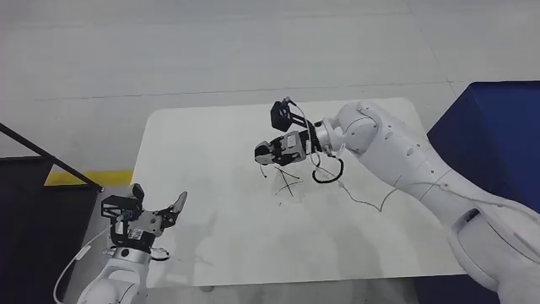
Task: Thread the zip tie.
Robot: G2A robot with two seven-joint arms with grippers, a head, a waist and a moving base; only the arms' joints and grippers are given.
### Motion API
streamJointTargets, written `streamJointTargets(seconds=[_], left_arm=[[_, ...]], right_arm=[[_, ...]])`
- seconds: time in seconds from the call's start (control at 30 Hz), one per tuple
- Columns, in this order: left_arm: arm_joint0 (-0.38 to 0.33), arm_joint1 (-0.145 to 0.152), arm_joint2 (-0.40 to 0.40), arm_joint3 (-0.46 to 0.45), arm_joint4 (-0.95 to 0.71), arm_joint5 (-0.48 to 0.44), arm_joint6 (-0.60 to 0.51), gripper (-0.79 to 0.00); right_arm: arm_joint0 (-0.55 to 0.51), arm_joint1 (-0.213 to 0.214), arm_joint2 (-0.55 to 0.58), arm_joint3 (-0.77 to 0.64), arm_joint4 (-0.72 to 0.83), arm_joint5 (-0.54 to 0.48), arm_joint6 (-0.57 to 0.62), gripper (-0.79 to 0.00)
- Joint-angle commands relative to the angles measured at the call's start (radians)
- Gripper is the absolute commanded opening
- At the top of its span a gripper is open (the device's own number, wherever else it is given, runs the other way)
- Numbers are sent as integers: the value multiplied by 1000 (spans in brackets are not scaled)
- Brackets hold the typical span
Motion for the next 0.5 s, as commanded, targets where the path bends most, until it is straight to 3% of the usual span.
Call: streamJointTargets(seconds=[0.0,0.07,0.27,0.47], left_arm=[[-1,-3,1,-2,-109,-28,-27,0],[3,-5,11,7,-67,-34,63,0],[15,-24,185,54,62,-60,388,0],[15,-24,185,54,62,-60,388,0]], right_arm=[[-37,3,18,-35,23,0,-60,-785],[-76,8,45,-53,35,0,-129,-785],[-195,30,110,-80,130,0,-237,-785],[-200,32,112,-78,133,0,-235,-785]])
